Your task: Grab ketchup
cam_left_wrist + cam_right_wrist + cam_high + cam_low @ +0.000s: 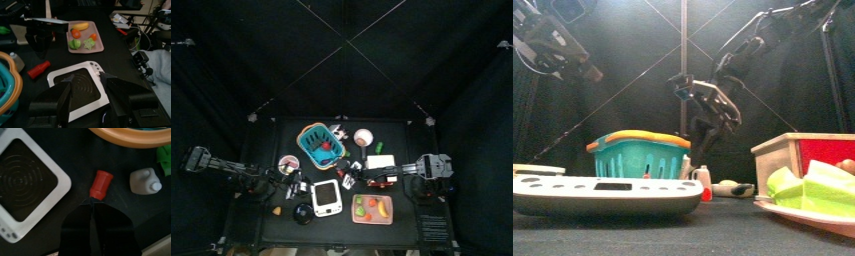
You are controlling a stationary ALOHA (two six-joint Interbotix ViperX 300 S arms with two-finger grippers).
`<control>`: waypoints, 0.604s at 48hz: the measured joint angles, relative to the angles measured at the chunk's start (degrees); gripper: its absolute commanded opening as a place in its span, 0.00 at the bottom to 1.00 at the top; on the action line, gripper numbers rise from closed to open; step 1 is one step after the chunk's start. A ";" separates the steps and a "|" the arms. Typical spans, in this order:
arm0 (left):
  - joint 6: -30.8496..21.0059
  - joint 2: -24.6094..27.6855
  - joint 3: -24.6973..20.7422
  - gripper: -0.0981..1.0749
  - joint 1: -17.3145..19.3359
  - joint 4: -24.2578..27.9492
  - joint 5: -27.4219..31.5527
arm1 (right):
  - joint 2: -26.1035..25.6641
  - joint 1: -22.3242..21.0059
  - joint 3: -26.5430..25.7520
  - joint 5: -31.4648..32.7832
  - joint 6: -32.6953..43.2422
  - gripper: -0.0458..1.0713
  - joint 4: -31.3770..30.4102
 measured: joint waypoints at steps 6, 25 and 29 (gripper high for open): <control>0.18 -0.97 1.67 0.79 0.09 -2.64 2.37 | 0.79 0.00 0.00 1.32 2.90 0.64 -3.34; 0.26 -5.36 4.57 0.79 0.18 -5.19 4.75 | 4.22 0.09 -0.88 1.49 3.16 0.66 -4.04; 0.18 -5.45 4.57 0.79 0.18 -5.54 4.83 | 4.66 0.09 -1.41 1.49 3.16 0.66 -4.04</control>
